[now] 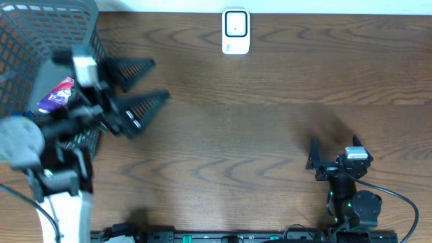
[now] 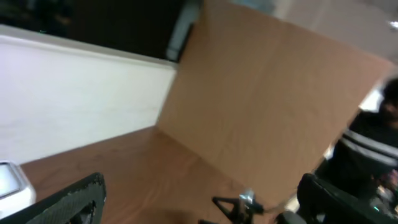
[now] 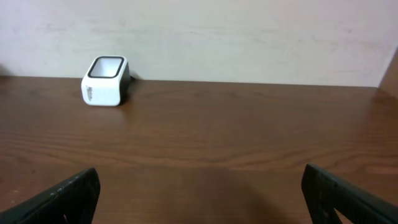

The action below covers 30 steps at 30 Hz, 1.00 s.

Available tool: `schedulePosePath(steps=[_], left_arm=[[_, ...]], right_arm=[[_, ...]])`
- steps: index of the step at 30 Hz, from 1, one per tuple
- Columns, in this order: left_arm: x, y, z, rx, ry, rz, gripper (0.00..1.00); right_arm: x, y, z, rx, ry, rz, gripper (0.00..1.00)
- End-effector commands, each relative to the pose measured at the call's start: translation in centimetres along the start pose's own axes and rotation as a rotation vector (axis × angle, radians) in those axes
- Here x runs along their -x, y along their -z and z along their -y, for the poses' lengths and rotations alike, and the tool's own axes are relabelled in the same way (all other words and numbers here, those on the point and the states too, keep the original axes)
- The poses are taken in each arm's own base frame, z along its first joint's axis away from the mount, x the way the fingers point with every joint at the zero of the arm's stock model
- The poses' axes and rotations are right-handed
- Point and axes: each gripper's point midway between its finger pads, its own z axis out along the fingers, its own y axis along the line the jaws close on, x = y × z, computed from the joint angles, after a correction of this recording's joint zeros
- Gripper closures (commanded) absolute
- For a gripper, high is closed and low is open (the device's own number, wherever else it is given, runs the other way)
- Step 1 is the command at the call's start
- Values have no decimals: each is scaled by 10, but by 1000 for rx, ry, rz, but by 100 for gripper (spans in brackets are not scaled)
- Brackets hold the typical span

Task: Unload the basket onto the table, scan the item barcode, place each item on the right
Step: 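Raise the left gripper and reach into the grey basket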

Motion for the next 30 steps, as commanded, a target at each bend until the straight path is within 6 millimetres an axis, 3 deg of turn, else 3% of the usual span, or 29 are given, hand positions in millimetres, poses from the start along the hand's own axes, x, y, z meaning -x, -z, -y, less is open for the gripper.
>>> schedulePosePath(steps=[1,6,10,13,16,22,24,26,28,30], left_arm=[[10,11,-12,2,44,-65,2],[20,18,-35,69,62,-9,2],[52,22,-37,140,-76,142,2],[92,42,-48,279,-133,358,2],[118,66,-57,407,-232,483,2],[124,98,-103,770,-387,388,2],[126,122,-124,991,-446,332,2],[132,162,-141,1266,-467,318,2],[139,204,-150,1523,-465,334,2],[143,226,-157,1669,-485,309,2]], right_arm=[[-1,0,1,-3,-14,0,1],[-1,0,1,-3,-15,0,1],[-1,0,1,-3,-15,0,1],[-1,0,1,-3,-15,0,1],[-1,0,1,-3,-15,0,1],[-1,0,1,-3,-15,0,1],[-1,0,1,-3,-15,0,1],[-1,0,1,-3,-15,0,1],[-1,0,1,-3,-15,0,1],[-1,0,1,-3,-14,0,1]])
